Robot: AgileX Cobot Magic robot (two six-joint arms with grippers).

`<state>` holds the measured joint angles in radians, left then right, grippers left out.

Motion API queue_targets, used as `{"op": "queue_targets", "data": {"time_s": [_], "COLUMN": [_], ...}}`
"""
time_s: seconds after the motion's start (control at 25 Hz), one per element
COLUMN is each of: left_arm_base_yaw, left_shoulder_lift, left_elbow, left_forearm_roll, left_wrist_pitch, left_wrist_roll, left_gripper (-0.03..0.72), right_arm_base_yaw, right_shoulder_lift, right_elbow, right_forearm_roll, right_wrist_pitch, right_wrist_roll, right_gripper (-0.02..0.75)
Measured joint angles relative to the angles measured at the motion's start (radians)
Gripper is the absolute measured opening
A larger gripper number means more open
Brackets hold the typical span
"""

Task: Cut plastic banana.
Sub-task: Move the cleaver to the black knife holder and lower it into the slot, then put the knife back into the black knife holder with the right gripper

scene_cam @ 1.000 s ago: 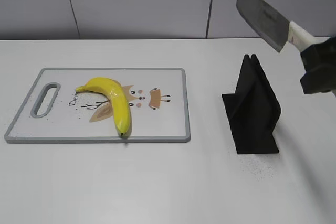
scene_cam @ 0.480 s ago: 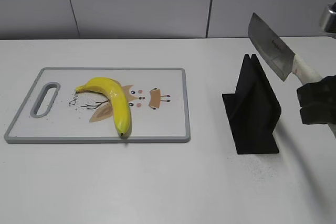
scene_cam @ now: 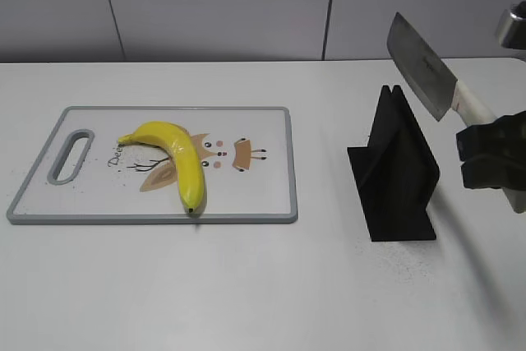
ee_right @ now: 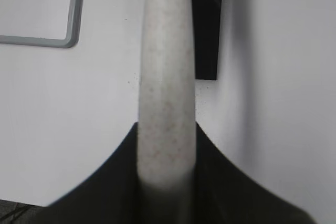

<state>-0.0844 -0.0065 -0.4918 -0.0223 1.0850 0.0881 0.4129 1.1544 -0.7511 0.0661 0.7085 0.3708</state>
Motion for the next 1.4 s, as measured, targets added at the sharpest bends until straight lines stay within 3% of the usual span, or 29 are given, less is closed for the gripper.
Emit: {"op": "queue_targets", "data": {"time_s": [0.6, 1.4], "left_arm_base_yaw": [0.000, 0.000], "left_shoulder_lift": [0.000, 0.000], "left_elbow": [0.000, 0.000], "left_forearm_roll": [-0.001, -0.001], "left_wrist_pitch": [0.000, 0.000], "left_wrist_roll": [0.000, 0.000], "left_gripper": [0.584, 0.542], "right_arm_base_yaw": [0.000, 0.000], "right_shoulder_lift": [0.134, 0.143], "right_elbow": [0.007, 0.008], "right_forearm_roll": [0.005, 0.054], "right_wrist_pitch": [-0.011, 0.019], "right_wrist_roll": [0.002, 0.004], "right_gripper": [0.164, 0.164]}}
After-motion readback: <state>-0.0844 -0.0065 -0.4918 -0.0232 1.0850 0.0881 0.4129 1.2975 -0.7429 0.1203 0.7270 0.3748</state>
